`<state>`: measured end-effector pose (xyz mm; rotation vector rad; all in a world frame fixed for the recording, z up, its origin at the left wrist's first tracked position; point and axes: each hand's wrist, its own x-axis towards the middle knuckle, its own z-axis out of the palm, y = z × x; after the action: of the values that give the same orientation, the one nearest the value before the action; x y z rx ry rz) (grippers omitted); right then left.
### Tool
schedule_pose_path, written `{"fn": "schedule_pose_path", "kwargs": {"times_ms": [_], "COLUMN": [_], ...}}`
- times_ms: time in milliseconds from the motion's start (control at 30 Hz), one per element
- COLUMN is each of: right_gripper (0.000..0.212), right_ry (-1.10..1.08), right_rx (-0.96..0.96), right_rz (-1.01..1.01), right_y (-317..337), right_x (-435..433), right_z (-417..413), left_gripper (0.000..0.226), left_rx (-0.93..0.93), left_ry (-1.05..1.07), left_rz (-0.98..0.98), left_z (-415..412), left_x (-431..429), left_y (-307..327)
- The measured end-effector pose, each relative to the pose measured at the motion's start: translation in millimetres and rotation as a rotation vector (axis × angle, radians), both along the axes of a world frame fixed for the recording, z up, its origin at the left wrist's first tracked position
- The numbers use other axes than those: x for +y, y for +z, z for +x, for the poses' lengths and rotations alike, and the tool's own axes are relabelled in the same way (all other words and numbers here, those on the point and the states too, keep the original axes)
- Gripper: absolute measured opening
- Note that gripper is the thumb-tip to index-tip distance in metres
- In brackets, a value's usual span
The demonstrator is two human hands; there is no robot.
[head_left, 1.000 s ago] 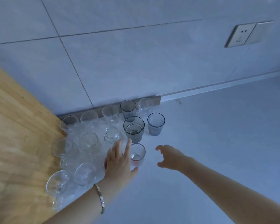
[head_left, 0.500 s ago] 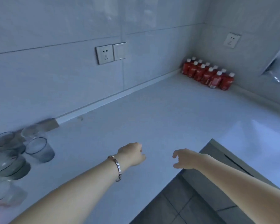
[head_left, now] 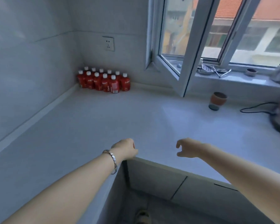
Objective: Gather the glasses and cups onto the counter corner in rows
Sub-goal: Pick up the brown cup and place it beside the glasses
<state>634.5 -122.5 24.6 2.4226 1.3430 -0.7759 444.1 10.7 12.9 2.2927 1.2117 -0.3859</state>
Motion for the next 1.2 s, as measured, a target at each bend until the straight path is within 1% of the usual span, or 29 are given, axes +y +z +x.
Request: {"fn": "schedule_pose_path", "kwargs": {"times_ms": [67, 167, 200, 300, 433, 567, 733, 867, 933, 1000, 1067, 1133, 1200], "right_gripper": [0.047, 0.046, 0.045, 0.044, 0.043, 0.047, 0.054, 0.062, 0.071, 0.086, 0.102, 0.110, 0.110], "right_ry": [-0.074, -0.222, -0.262, -0.365, -0.484, -0.542, -0.510, -0.456, -0.433, -0.410, -0.389, -0.373, -0.368], "right_rx": [-0.002, 0.014, 0.016, 0.019, 0.034, 0.050, -0.008, -0.085, -0.102, -0.084, -0.030, 0.043, 0.079], "right_rz": [0.009, 0.018, 0.019, 0.021, 0.027, 0.019, 0.081, 0.237, 0.311, 0.353, 0.330, 0.291, 0.306], "right_y": [-1, -6, -7, -6, -15, -25, -35, -40, -43, -47, -54, -65, -78], "right_x": [-2, -6, -7, -13, -26, -31, -17, 12, 30, 48, 63, 70, 72], "right_z": [35, 85, 102, 144, 199, 259, 351, 429, 462, 492, 512, 522, 526], "left_gripper": [0.024, 0.006, 0.004, 0.005, 0.017, 0.007, 0.004, 0.004, 0.008, 0.023, 0.034, 0.034, 0.032], "left_rx": [0.009, 0.012, 0.015, 0.037, 0.058, 0.063, 0.092, 0.134, 0.154, 0.178, 0.203, 0.221, 0.233], "left_ry": [-0.075, -0.199, -0.241, -0.346, -0.436, -0.497, -0.436, -0.339, -0.301, -0.259, -0.221, -0.179, -0.135], "left_rz": [-0.004, 0.013, 0.013, 0.011, -0.015, -0.052, -0.063, -0.060, -0.067, -0.092, -0.101, -0.103, -0.109], "left_z": [44, 109, 131, 190, 262, 323, 391, 440, 460, 475, 484, 489, 492], "left_x": [16, 36, 40, 49, 51, 44, 41, 37, 34, 31, 28, 26, 26], "left_y": [-4, -5, -6, -10, -21, -34, -48, -53, -57, -62, -66, -70, -72]}}
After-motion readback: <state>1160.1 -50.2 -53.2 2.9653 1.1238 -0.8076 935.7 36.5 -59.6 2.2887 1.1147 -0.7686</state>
